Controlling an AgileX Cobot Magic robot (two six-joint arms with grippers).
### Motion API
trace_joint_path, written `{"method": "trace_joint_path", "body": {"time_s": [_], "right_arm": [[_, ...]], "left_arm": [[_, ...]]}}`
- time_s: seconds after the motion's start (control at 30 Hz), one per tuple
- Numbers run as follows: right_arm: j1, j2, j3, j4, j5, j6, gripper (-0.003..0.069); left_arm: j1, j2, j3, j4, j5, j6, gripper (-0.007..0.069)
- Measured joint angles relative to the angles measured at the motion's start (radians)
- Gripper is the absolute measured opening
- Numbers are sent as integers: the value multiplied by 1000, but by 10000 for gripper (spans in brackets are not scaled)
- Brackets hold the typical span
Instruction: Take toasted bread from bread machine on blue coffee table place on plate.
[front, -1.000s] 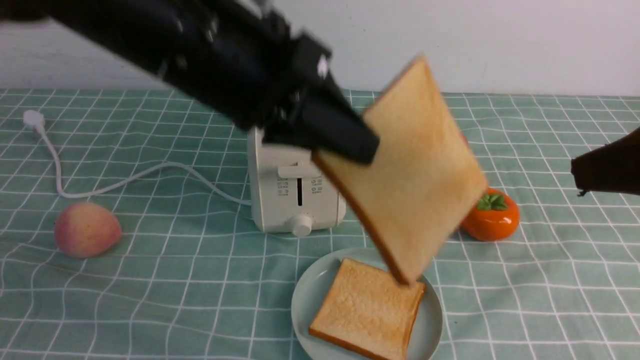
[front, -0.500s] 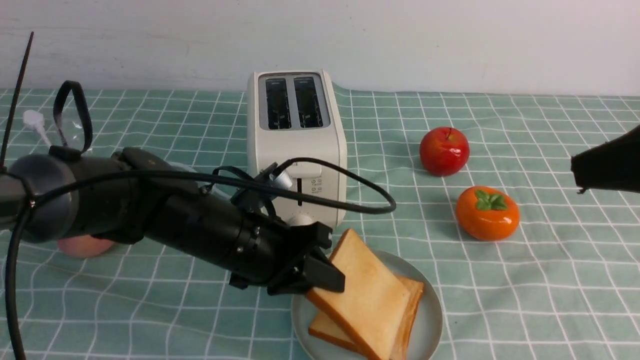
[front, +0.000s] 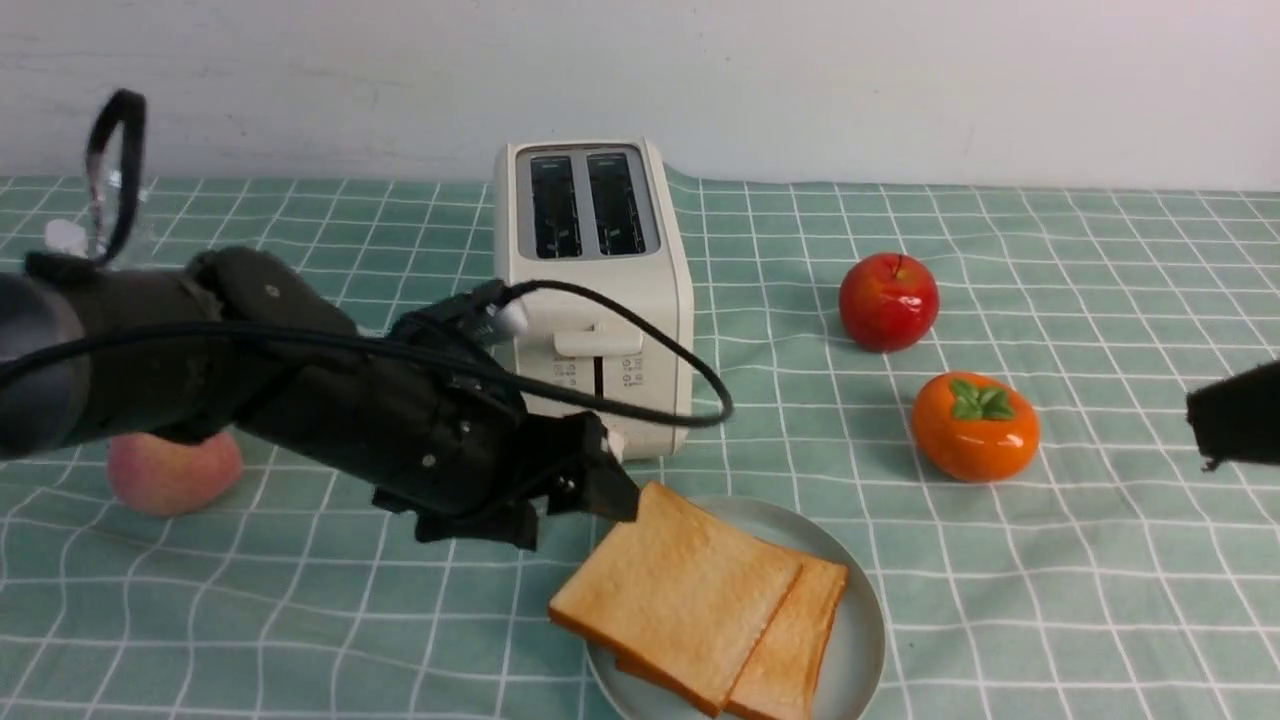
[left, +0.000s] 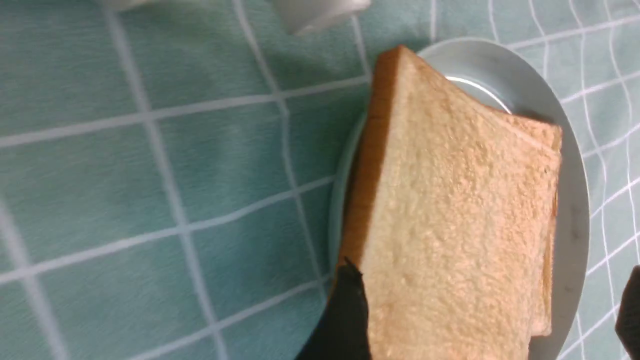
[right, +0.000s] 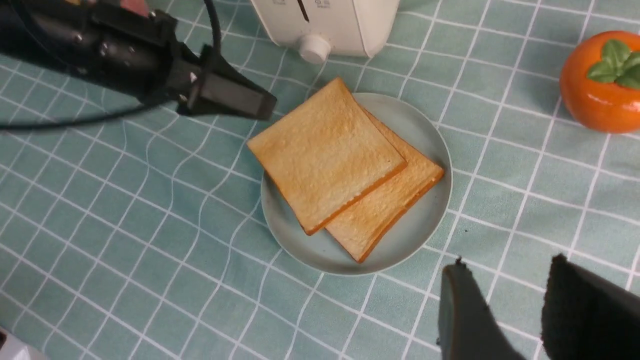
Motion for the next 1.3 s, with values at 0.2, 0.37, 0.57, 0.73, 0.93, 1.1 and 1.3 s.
{"method": "trace_joint_path", "body": {"time_s": [0.2,0.37,0.57,0.73,0.93,1.1,1.3], "right_arm": [[31,-300,269,8,-223,-42,238],[40,-551,532,27,-348,-76,160],[40,-827,759,57,-355,-103,-19],[40,-912,770,56,-395,-115,-18],[40,-914,770,56,-392,-119,-15],[40,-914,770,56,-381,-119,-11],[40,-914,770,56,-379,-119,-5]], "left_arm": [[105,-246,0,265,165,-346,582],[106,-475,19,302,347,-399,475],[106,-853,171,282,473,-409,217],[106,-1062,296,299,493,-409,-7],[106,-1096,328,349,537,-413,-14],[106,-1102,328,349,570,-413,-14],[106,-1102,328,355,575,-414,-14]]}}
